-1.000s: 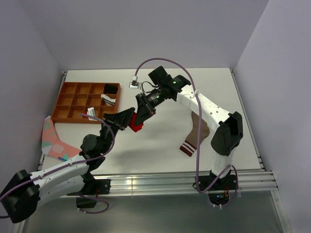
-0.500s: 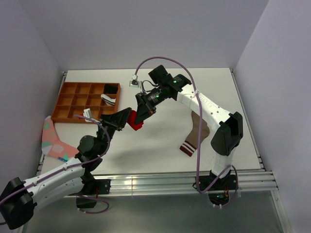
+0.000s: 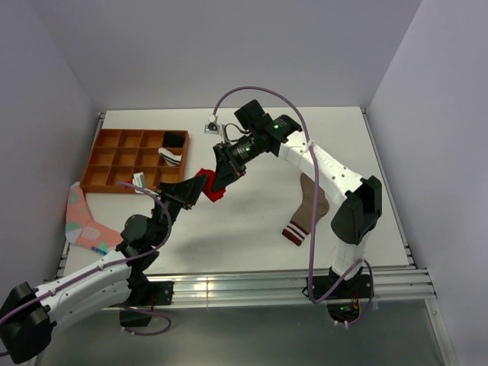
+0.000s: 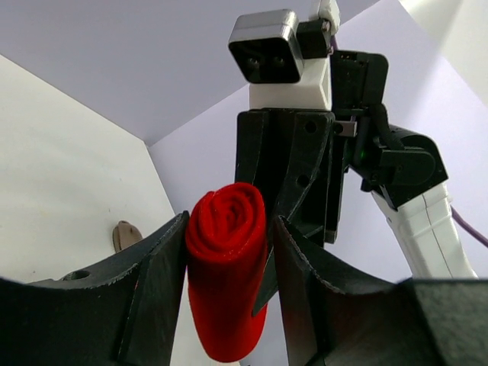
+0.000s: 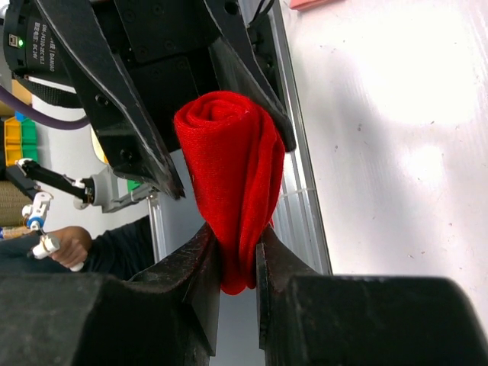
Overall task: Roll the socks
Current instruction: Pick up the sock at the center of the board.
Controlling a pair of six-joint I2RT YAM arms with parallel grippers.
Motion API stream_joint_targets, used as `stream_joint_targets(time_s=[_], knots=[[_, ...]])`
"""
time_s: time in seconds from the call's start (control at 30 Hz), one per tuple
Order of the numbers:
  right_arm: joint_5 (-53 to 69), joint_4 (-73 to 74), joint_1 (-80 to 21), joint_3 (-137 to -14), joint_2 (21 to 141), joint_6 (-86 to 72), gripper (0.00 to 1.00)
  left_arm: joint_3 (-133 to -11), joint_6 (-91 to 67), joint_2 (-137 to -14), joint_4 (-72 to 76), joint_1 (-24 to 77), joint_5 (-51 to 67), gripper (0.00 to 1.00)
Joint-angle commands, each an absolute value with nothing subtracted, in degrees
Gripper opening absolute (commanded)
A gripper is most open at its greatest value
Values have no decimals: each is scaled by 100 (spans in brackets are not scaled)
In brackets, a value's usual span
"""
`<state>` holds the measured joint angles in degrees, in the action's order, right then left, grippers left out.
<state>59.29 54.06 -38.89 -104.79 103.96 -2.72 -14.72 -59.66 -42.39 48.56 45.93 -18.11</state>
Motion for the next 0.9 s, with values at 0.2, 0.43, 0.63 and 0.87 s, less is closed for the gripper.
stream_joint_targets(time_s=[0.2,0.43,0.63,0.87], knots=[[5933,5414,-3858,-10758,10169,-272,0,-1459,-6082,-4377,5028,4570,-1538,50],[5819,5475,-3858,-10766,10178,-194,0,-1591,-6073,-4561,4993,4570,-1433,39],[5591,5581,-3876,-10767,10195,-88,0,-1556,-6187,-4597,4948,4579,-1450,6],[4845,5668,-3859,-10828,10265,104,25,-1792,-6074,-4316,4237,4562,-1757,0]])
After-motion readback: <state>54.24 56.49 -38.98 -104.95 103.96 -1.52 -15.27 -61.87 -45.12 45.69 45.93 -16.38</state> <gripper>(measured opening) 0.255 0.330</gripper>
